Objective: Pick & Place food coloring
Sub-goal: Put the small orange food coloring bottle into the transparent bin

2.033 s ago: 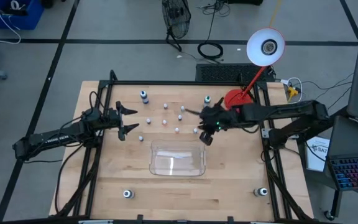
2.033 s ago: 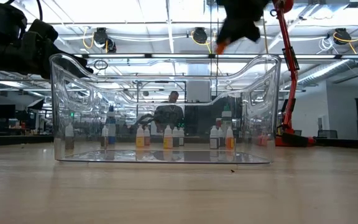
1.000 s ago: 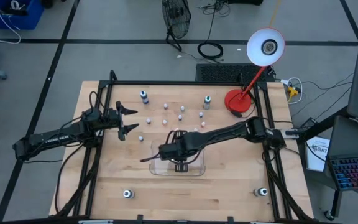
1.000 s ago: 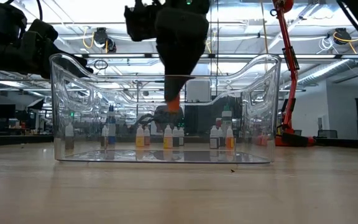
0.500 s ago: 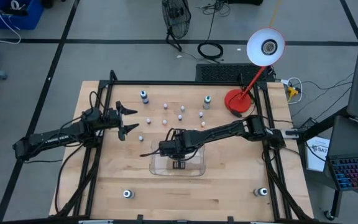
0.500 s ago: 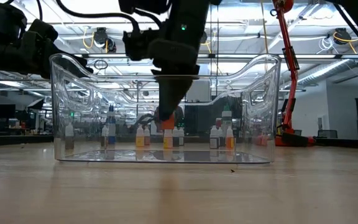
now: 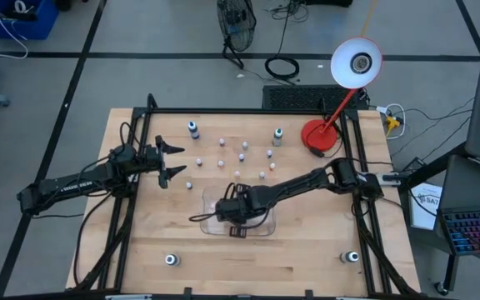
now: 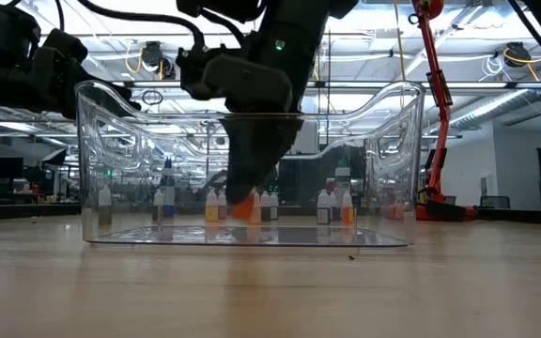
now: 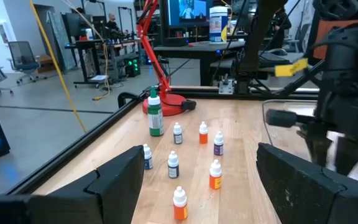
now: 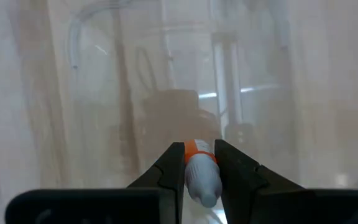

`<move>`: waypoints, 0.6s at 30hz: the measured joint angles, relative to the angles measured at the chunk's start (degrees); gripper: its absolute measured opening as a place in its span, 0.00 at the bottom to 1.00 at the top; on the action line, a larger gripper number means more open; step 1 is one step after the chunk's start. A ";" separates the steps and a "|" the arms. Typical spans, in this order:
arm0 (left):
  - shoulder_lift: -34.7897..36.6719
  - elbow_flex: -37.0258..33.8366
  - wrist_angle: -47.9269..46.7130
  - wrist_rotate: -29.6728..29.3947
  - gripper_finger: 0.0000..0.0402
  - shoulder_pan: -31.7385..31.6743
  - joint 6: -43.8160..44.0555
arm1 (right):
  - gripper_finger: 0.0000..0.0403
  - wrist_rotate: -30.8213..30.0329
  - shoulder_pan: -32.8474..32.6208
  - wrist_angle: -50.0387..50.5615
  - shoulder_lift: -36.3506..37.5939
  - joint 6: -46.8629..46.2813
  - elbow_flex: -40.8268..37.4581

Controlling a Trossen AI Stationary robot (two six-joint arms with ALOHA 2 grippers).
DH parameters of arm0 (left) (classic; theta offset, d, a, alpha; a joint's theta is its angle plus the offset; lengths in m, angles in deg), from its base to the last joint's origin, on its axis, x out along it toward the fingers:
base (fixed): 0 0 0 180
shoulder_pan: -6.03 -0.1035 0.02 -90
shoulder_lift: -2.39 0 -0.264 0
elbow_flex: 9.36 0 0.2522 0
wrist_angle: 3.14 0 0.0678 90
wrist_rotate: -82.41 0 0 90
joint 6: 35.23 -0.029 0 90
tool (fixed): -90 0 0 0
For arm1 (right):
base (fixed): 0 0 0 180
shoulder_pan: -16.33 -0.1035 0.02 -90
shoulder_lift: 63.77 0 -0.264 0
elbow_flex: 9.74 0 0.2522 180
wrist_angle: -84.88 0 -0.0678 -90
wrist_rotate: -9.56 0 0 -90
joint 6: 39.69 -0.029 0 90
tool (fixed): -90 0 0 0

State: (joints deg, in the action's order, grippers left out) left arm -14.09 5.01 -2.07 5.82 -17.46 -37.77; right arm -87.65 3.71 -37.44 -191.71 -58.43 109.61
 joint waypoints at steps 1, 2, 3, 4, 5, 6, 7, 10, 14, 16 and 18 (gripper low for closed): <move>-0.02 0.01 -0.02 0.00 0.76 0.00 0.00 | 0.14 0.10 -0.01 -0.66 0.00 -0.52 -0.62; -0.01 0.00 -0.02 0.00 0.76 0.01 0.00 | 0.14 0.63 0.06 -1.05 0.00 -1.09 -1.23; 0.00 0.00 0.00 0.00 0.76 0.00 0.00 | 0.14 0.80 0.08 -1.75 0.06 -1.53 -1.72; 0.00 0.00 -0.01 0.00 0.76 0.00 0.00 | 0.14 0.68 0.13 -2.47 0.15 -1.92 -2.19; -0.02 0.00 -0.02 0.00 0.76 0.00 0.00 | 0.14 0.65 0.21 -2.76 0.17 -2.38 -2.55; -0.01 0.00 0.00 0.00 0.76 0.02 0.00 | 0.14 0.78 0.25 -2.79 0.17 -2.84 -2.73; 0.00 0.00 0.00 0.00 0.76 0.00 0.00 | 0.14 0.78 0.27 -2.79 0.17 -3.25 -2.78; 0.01 0.00 0.00 0.00 0.76 0.00 0.00 | 0.16 0.58 0.27 -3.15 0.17 -3.83 -2.78; 0.00 0.00 0.00 0.00 0.76 0.00 0.00 | 0.27 0.05 0.22 -3.62 0.35 -4.94 -2.85; 0.00 0.00 0.00 0.00 0.76 0.00 0.00 | 0.32 0.03 0.20 -3.52 0.37 -5.52 -2.85; -0.01 0.00 -0.02 0.00 0.76 0.00 0.00 | 0.35 0.14 0.20 -3.51 0.37 -6.02 -2.87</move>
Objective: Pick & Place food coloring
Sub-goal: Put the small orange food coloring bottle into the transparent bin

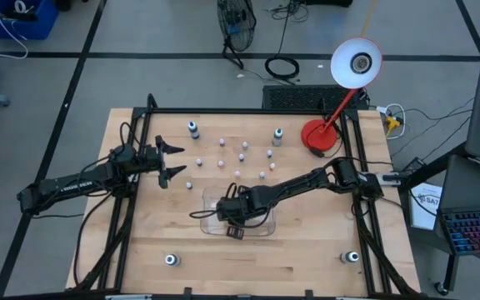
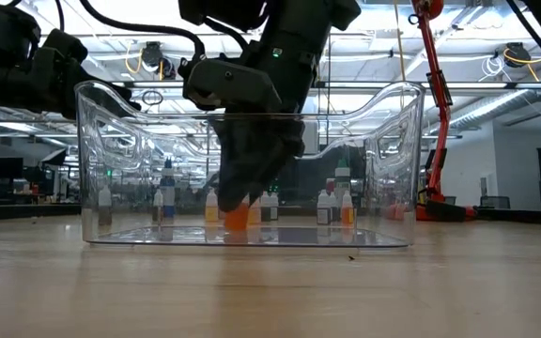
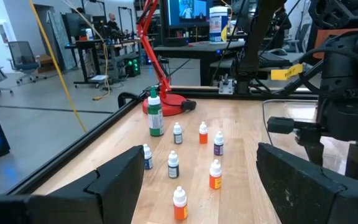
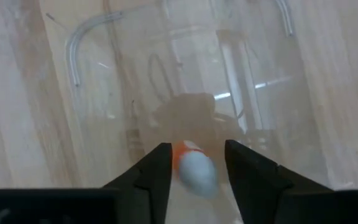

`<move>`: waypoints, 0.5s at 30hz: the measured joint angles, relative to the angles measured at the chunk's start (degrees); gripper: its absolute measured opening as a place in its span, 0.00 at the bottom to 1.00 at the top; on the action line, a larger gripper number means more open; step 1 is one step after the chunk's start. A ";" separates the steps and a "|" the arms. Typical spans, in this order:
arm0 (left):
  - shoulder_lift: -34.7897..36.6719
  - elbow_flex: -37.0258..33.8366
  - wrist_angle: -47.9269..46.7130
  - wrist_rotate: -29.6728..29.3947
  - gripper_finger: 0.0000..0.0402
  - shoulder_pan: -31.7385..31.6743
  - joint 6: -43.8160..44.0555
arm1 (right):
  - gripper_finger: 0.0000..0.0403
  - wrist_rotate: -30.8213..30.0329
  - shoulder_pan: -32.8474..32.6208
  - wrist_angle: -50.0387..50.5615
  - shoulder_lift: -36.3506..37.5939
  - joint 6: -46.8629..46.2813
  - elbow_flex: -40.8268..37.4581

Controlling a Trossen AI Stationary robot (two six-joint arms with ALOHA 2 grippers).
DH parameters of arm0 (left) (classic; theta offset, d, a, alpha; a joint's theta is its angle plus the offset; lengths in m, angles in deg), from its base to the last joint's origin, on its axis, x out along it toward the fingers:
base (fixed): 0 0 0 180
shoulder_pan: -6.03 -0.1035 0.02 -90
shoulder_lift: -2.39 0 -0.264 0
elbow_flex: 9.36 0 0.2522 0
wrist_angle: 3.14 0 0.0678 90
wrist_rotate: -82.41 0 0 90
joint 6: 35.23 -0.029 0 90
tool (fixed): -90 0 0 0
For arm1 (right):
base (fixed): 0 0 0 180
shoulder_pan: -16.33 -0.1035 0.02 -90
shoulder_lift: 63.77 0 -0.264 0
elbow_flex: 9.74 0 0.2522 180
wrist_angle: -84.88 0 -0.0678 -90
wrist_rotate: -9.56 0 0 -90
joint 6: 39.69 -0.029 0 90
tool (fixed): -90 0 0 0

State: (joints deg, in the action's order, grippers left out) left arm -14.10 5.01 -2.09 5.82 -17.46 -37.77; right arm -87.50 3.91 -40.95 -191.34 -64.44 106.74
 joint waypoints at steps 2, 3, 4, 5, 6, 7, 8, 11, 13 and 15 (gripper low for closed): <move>0.01 0.00 0.01 0.00 0.76 0.00 0.00 | 0.38 1.13 0.00 -0.17 0.00 -0.10 -0.02; 0.00 0.00 0.00 0.00 0.76 0.01 0.00 | 0.39 1.35 0.00 -0.27 0.00 -0.09 -0.04; 0.01 0.00 0.02 0.00 0.76 0.00 0.00 | 0.40 1.35 0.00 -0.46 0.00 -0.08 -0.04; 0.02 0.00 0.02 0.00 0.76 0.00 0.00 | 0.40 1.34 0.00 -0.48 0.00 -0.08 -0.01; 0.02 0.00 0.00 0.00 0.76 0.00 0.00 | 0.41 1.36 0.00 -0.18 0.12 -0.08 0.15; 0.01 0.00 0.02 0.00 0.76 0.02 0.00 | 0.41 1.32 0.00 0.17 0.46 -0.04 0.22; 0.02 0.00 0.02 -0.01 0.76 0.00 0.00 | 0.42 1.04 0.02 0.49 0.82 0.04 0.44; 0.00 0.00 0.02 0.00 0.76 0.00 0.00 | 0.41 1.02 0.43 0.54 3.55 -0.02 0.63; 0.00 0.00 0.02 -0.02 0.76 0.00 0.00 | 0.41 0.98 0.76 0.68 5.92 -0.04 0.79; 0.00 0.00 0.02 0.00 0.76 0.00 0.00 | 0.40 0.58 0.79 1.40 8.31 -0.08 0.79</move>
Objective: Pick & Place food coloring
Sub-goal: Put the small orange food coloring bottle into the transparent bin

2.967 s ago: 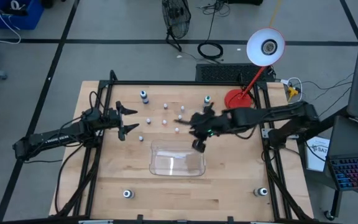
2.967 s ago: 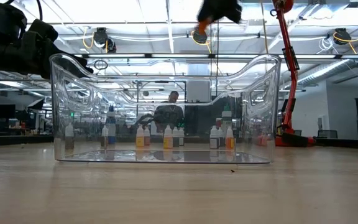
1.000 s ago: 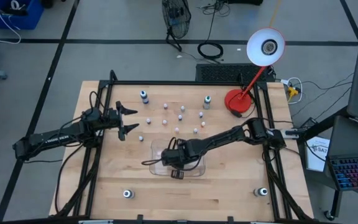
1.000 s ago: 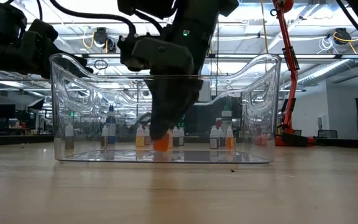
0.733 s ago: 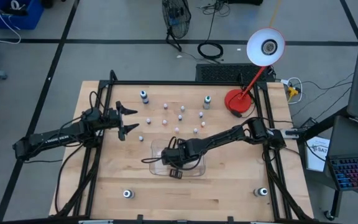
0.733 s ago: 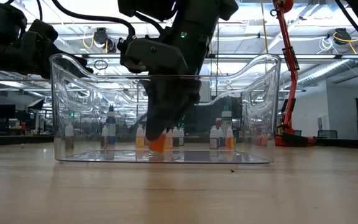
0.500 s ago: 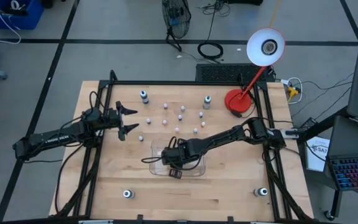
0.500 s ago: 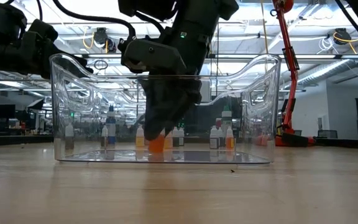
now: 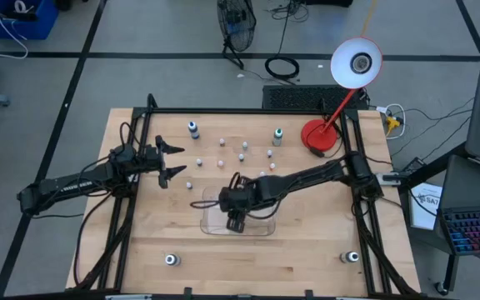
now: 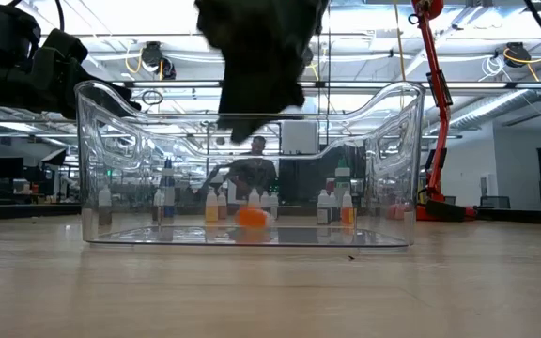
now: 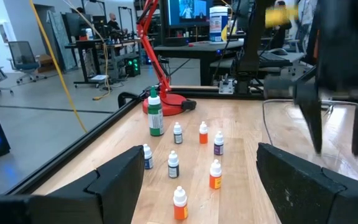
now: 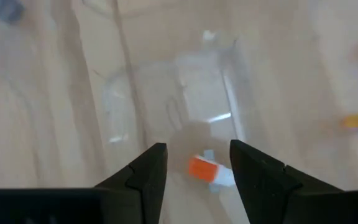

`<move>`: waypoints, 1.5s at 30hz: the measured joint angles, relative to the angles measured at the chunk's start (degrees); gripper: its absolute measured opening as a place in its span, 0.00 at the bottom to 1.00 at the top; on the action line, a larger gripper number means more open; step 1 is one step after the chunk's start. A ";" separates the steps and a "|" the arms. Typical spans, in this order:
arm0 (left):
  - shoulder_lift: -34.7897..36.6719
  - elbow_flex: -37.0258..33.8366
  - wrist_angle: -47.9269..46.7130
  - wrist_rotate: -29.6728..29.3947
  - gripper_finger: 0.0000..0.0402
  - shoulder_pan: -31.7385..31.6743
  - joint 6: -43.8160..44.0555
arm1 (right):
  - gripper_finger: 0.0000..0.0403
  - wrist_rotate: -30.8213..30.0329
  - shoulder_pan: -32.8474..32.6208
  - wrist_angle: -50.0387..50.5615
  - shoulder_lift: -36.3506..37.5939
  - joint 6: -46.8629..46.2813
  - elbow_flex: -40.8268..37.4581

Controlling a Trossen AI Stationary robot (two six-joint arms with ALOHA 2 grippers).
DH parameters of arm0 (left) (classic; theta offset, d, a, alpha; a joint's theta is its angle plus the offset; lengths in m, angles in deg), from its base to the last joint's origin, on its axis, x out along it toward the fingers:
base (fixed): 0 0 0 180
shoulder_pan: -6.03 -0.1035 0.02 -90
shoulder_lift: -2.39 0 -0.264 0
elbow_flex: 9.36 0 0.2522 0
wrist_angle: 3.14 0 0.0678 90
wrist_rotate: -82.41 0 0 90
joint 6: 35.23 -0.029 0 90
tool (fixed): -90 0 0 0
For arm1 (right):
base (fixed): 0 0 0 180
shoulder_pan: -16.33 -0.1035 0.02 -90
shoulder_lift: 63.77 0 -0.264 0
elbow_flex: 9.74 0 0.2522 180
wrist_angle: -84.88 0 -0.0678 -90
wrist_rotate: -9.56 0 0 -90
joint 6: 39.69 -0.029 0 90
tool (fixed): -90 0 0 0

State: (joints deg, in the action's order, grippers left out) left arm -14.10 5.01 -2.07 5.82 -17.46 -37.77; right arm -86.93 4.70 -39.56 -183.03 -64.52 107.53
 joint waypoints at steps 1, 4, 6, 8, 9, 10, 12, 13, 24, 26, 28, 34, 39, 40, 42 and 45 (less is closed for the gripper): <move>0.00 0.00 0.00 0.00 0.76 0.00 0.00 | 0.40 -0.53 0.02 0.16 1.05 -0.24 0.00; 0.02 0.00 0.04 0.00 0.76 0.01 0.00 | 0.40 -3.97 -0.07 1.00 4.13 -1.05 0.00; 0.00 0.00 -0.02 0.00 0.76 0.00 0.00 | 0.40 -5.55 -0.10 1.50 5.84 -1.48 0.04; 0.01 0.00 0.02 0.01 0.76 0.01 0.00 | 0.40 -5.62 -0.09 3.76 7.05 -1.50 0.04; 0.00 0.00 -0.03 0.00 0.76 0.00 0.00 | 0.40 -5.66 -0.08 5.65 7.50 -1.49 0.04; 0.01 0.00 -0.03 0.00 0.76 0.01 0.00 | 0.40 -5.86 -0.06 7.90 7.85 -1.44 0.04; 0.00 0.00 -0.01 0.00 0.76 0.00 0.00 | 0.40 -8.50 0.50 13.00 8.31 -1.36 0.04; 0.00 0.00 -0.04 0.00 0.76 0.02 0.00 | 0.40 -10.72 1.04 16.22 8.48 -1.70 0.04; 0.00 0.00 0.00 0.00 0.76 0.00 0.00 | 0.60 -14.31 14.37 31.49 8.63 -4.82 -3.64; 0.00 0.00 -0.02 0.00 0.76 0.00 0.00 | 0.64 -14.31 17.05 30.52 8.67 -4.26 -5.44; 0.01 0.00 -0.01 0.00 0.76 0.00 0.00 | 0.67 -13.18 19.54 29.75 8.61 -3.66 -7.11; 0.01 0.00 0.00 0.00 0.76 0.00 0.00 | 0.71 -6.58 24.37 25.13 8.59 -2.95 -12.25; 0.00 0.00 -0.01 0.00 0.76 0.00 0.00 | 0.70 -3.48 25.19 20.37 8.59 -2.81 -16.18; 0.00 0.00 -0.01 0.00 0.76 0.00 0.00 | 0.70 -3.55 25.17 19.95 8.58 -2.82 -16.61; 0.00 0.00 0.00 0.00 0.76 0.00 0.00 | 0.70 -3.55 24.85 19.05 8.65 -3.10 -17.46; 0.00 0.00 0.00 0.00 0.76 0.00 0.00 | 0.69 -2.82 24.19 17.90 8.63 -3.37 -18.56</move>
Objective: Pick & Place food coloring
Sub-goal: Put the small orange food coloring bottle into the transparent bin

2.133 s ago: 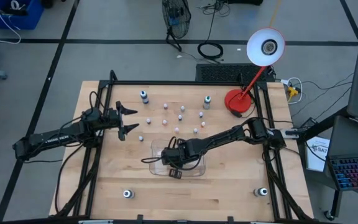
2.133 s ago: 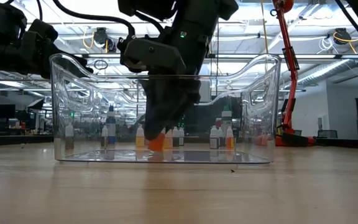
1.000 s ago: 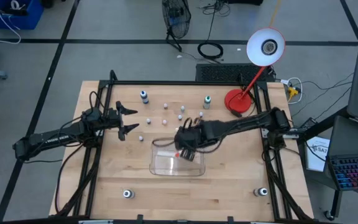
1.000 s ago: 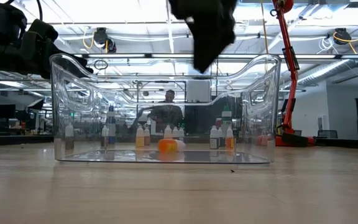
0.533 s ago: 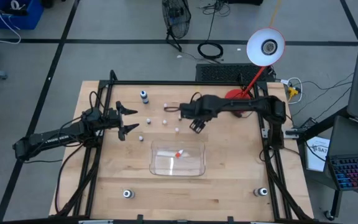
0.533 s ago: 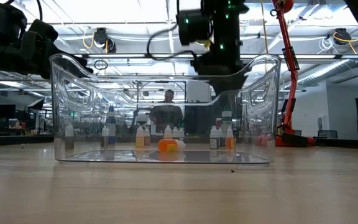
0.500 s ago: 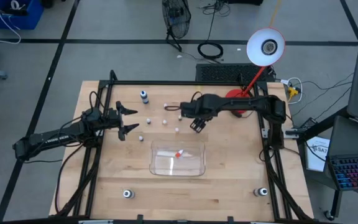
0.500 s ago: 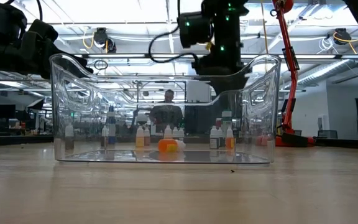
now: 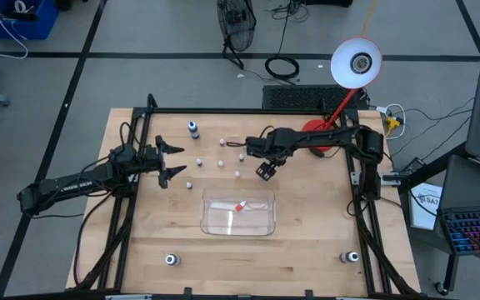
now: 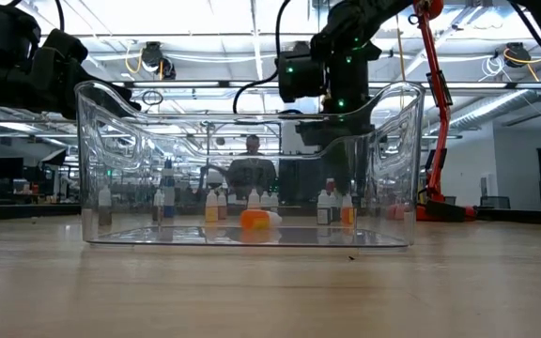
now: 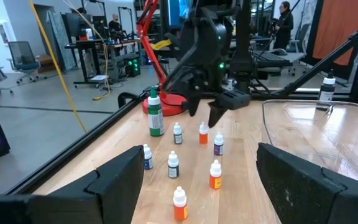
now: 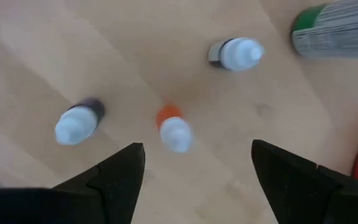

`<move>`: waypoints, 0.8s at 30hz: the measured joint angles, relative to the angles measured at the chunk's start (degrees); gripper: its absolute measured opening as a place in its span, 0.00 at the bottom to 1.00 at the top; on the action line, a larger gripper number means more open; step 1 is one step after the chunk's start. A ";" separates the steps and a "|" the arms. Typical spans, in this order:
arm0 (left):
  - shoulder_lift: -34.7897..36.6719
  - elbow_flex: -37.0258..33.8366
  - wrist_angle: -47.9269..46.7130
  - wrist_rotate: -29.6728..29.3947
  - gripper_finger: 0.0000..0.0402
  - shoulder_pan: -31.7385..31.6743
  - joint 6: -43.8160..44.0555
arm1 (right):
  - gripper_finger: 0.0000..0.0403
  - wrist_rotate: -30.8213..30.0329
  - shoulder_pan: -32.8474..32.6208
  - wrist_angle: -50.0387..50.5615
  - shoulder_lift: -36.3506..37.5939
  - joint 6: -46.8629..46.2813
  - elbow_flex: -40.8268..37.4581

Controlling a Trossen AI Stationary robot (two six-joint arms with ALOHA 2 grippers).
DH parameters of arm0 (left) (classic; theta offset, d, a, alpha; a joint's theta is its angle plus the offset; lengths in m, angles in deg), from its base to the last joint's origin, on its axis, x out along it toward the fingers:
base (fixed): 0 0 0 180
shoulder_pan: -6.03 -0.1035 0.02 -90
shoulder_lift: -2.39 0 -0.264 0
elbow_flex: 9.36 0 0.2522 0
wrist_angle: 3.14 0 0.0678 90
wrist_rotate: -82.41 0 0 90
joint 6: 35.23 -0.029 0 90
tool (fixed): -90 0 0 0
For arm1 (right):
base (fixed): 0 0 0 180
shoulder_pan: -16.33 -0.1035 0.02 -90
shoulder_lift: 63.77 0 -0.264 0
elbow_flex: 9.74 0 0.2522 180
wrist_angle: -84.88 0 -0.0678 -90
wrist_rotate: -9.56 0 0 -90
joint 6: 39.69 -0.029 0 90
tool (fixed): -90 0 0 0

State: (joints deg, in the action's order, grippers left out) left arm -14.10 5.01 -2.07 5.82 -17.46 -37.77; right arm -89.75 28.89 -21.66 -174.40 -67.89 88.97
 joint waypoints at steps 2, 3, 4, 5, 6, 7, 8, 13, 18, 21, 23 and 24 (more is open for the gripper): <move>0.00 0.00 -0.01 0.00 0.76 0.01 0.00 | 0.69 0.59 -0.33 -1.18 0.02 -0.02 -0.92; 0.00 0.00 -0.01 0.00 0.76 0.00 0.00 | 0.69 0.61 -0.51 -1.69 0.02 0.00 -1.38; 0.02 0.00 -0.02 0.00 0.76 0.01 0.00 | 0.69 0.66 -0.66 -2.06 0.00 0.02 -1.77; 0.00 0.00 -0.01 0.00 0.76 0.00 0.00 | 0.69 0.64 -0.70 -2.49 0.00 0.08 -2.12; 0.00 0.00 -0.02 0.00 0.76 0.00 0.00 | 0.69 0.63 -0.69 -3.01 0.00 0.09 -2.44; 0.00 0.00 0.00 0.00 0.76 0.00 0.00 | 0.69 0.60 -0.67 -3.62 0.00 0.11 -2.76; 0.00 0.00 0.00 0.00 0.76 0.00 0.00 | 0.69 0.64 -0.64 -4.18 0.00 0.20 -3.09; 0.01 0.00 0.00 0.00 0.76 0.00 0.00 | 0.69 2.37 -0.34 -6.11 0.00 0.65 -4.15; 0.01 0.00 -0.01 0.00 0.76 0.00 0.00 | 0.69 3.52 0.14 -7.53 0.00 0.81 -4.99; 0.02 0.00 -0.01 0.00 0.76 0.00 0.00 | 0.69 3.48 0.24 -8.80 0.00 0.81 -5.05; 0.00 0.00 0.00 0.00 0.76 0.00 0.00 | 0.69 3.49 0.22 -9.45 0.00 0.88 -5.05; 0.01 0.00 0.00 0.00 0.76 0.00 0.00 | 0.69 3.50 0.22 -9.50 0.00 0.95 -5.05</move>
State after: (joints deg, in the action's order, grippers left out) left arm -14.09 5.01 -2.07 5.82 -17.46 -37.77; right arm -86.25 29.11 -31.16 -174.40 -66.94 83.92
